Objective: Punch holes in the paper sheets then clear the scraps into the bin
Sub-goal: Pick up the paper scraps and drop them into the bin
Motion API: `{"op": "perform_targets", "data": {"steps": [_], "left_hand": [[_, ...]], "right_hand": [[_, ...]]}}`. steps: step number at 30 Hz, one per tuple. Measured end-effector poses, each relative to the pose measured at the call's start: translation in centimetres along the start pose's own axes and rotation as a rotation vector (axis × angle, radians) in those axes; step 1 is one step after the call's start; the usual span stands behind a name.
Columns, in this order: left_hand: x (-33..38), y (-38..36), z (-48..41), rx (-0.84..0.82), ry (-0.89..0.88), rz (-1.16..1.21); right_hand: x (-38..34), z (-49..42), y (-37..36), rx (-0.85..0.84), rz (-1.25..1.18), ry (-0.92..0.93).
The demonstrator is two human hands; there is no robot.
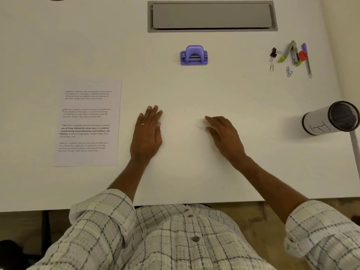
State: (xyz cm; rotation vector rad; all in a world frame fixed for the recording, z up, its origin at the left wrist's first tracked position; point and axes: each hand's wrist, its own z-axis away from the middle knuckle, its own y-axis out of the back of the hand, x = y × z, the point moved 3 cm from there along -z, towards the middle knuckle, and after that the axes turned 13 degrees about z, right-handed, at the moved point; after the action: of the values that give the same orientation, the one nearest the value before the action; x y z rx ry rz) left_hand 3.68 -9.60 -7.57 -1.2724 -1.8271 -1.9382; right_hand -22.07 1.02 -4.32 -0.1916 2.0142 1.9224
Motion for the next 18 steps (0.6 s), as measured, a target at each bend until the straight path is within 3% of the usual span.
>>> {"op": "perform_targets", "data": {"steps": [6,18], "left_hand": [[0.1,0.0,0.0,-0.003,0.000,-0.012],[0.0,0.0,0.1,0.015,-0.015,-0.025]], "right_hand": [[-2.3,-0.9,-0.7,-0.028,-0.040,-0.030],[-1.2,-0.7,0.6,-0.076,0.262,0.406]]}}
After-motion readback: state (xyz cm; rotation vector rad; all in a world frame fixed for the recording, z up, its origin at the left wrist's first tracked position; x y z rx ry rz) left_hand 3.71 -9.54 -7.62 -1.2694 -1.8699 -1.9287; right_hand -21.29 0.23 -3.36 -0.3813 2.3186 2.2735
